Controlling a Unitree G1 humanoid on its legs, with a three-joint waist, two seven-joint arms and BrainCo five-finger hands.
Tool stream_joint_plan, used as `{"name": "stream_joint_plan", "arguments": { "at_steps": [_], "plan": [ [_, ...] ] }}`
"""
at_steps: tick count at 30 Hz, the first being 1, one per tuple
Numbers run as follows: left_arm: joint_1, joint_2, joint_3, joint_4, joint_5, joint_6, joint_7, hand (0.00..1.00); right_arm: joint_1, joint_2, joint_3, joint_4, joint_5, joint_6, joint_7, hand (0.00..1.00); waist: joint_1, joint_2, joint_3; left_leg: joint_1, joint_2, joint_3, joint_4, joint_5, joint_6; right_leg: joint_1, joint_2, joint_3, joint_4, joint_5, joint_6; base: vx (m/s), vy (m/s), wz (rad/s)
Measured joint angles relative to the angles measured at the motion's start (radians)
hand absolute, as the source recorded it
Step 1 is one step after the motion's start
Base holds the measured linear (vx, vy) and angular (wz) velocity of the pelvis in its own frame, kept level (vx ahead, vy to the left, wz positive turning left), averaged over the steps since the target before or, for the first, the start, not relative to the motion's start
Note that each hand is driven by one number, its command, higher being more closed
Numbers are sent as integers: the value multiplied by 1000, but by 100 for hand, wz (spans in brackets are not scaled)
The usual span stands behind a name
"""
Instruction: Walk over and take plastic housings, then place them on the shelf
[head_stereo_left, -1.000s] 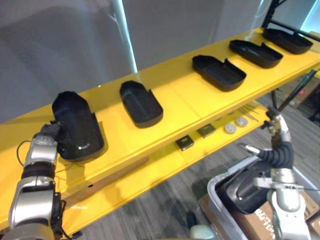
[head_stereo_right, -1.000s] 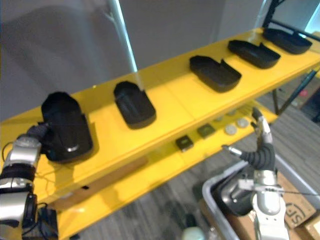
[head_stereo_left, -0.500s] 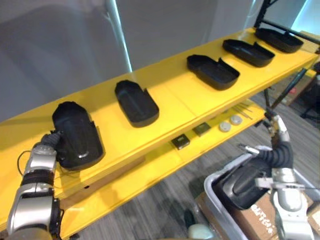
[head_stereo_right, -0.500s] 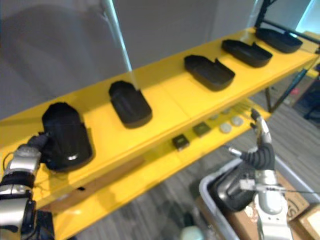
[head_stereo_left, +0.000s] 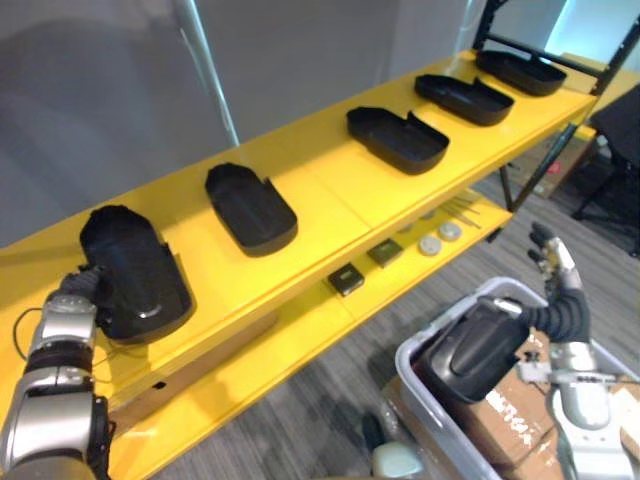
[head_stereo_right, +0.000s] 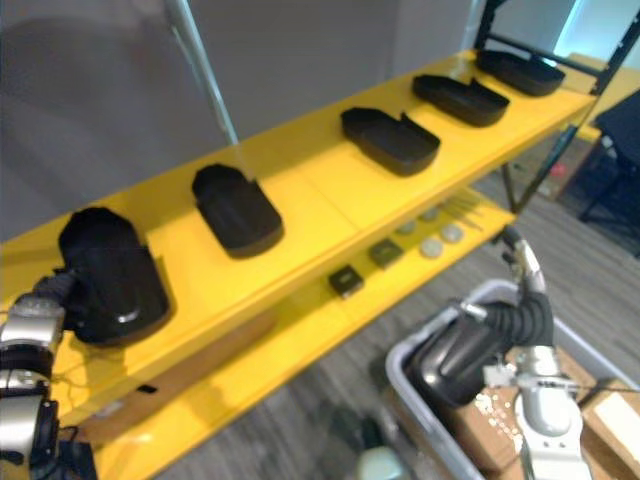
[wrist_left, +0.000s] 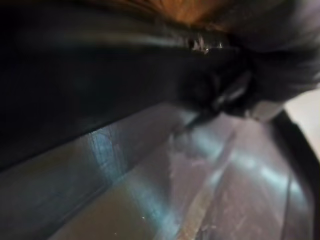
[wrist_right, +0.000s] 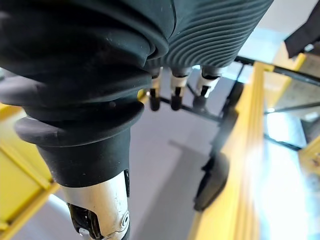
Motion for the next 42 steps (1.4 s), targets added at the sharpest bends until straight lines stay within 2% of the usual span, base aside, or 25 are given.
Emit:
{"name": "stream_joint_plan", "arguments": {
  "at_steps": [4, 10, 15, 20, 22, 24, 25, 27, 29, 30, 31, 34, 35, 36, 37, 40, 42],
  "plan": [
    [-30, 2, 0, 12, -12, 0, 20, 0, -3, -2, 1, 0, 17, -13, 0, 0, 2, 0, 25, -15, 6, 0, 35, -21, 1, 0, -1, 2, 0, 0, 0, -25, 0, -1],
    [-40, 10, 2, 12, -15, -18, 110, 0, 3, -6, 13, 0, 17, -13, -5, 0, 1, 3, 49, -35, 11, -1, 67, -39, 4, -6, -2, 3, 0, -1, 0, -44, -8, 0],
    [-45, 43, 4, 4, -17, -33, 215, 0, 8, -6, 15, 2, 17, -21, -7, 0, -1, 5, 50, -34, 14, -2, 69, -39, 3, -7, 0, 3, 8, -4, -4, -7, -1, 1],
    [-46, 43, 13, -42, -27, -113, 347, 0, 9, -6, 19, 16, 16, -86, -34, 0, 4, 14, 58, -35, 21, -2, 95, -58, 4, 1, 1, 1, 21, -12, -5, -51, -3, 0],
    [-46, 48, 13, -94, -51, -171, 407, 0, 6, -6, 34, 34, 15, -123, -68, 0, 6, 14, 58, -34, 21, -3, 94, -61, 6, 5, 0, -2, 21, -17, -9, -58, -5, 2],
    [-56, 62, 13, -175, -64, -267, 490, 0, 4, -4, 62, 37, 14, -180, -115, 0, 8, 14, 57, -34, 19, -8, 89, -60, 6, 8, -3, -9, 18, -16, -7, -40, -11, 6],
    [-66, 64, 13, -196, -64, -292, 510, 0, 1, -3, 66, 37, 14, -197, -124, 0, 9, 14, 57, -34, 19, -10, 87, -59, 6, 9, -4, -13, 18, -14, -5, -31, -12, 15],
    [-82, 65, 13, -321, -63, -394, 590, 0, -28, 5, 89, 34, 18, -255, -136, 0, 12, 15, 56, -28, 9, -33, 68, -45, 9, 30, -11, -37, 3, -10, 1, -18, -14, 28],
    [-73, 63, 25, -471, -77, -452, 627, 0, -56, 8, 122, 26, 25, -289, -134, 0, 29, 19, 50, -13, 2, -50, 38, -26, 10, 42, -14, -58, 2, -9, 1, -2, -17, 31],
    [-44, 40, 84, -610, -84, -496, 654, 0, -79, 11, 157, 4, 57, -297, -121, 0, 41, 24, 45, -14, -1, -63, 21, -13, 12, 43, -17, -81, 2, -9, 1, -4, -15, 30],
    [-22, 17, 121, -686, -84, -510, 666, 0, -91, 14, 174, -14, 70, -297, -115, 0, 50, 28, 42, -14, -3, -72, 14, -8, 12, 45, -19, -89, 2, -9, 1, -10, -17, 45],
    [211, -168, 260, -1062, -71, -568, 721, 0, -173, 29, 279, -57, 114, -288, -74, 0, 105, 60, 8, 1, 0, -129, 3, 0, 14, 88, -18, -172, 1, -13, 0, -5, -16, 54],
    [338, -257, 288, -1166, -31, -578, 742, 0, -195, 39, 308, -56, 114, -264, -62, 0, 137, 66, -26, 5, -2, -158, -5, 3, 14, 107, -21, -207, 1, -25, 2, 8, -10, 63],
    [403, -297, 299, -1202, -9, -587, 755, 0, -202, 47, 319, -55, 114, -248, -52, 0, 152, 64, -43, 4, -3, -177, -8, 4, 13, 115, -22, -227, 1, -31, 3, 5, -28, 83],
    [537, -377, 342, -1262, 26, -612, 771, 0, -229, 69, 347, -43, 113, -212, -29, 0, 195, 50, -66, 2, -7, -212, -7, 8, 13, 135, -22, -261, 0, -42, 5, -5, -31, 68],
    [717, -458, 399, -1273, 49, -628, 787, 0, -300, 112, 418, 1, 102, -167, 21, 0, 263, 4, -92, -20, -19, -279, -8, 19, 12, 159, -35, -335, -2, -65, 6, -48, -38, 74],
    [778, -485, 396, -1227, 32, -626, 781, 0, -332, 133, 476, 28, 89, -160, 46, 0, 283, -10, -104, -38, -28, -303, -10, 19, 13, 164, -44, -380, -7, -84, 5, -85, -15, 57]
  ]
}}
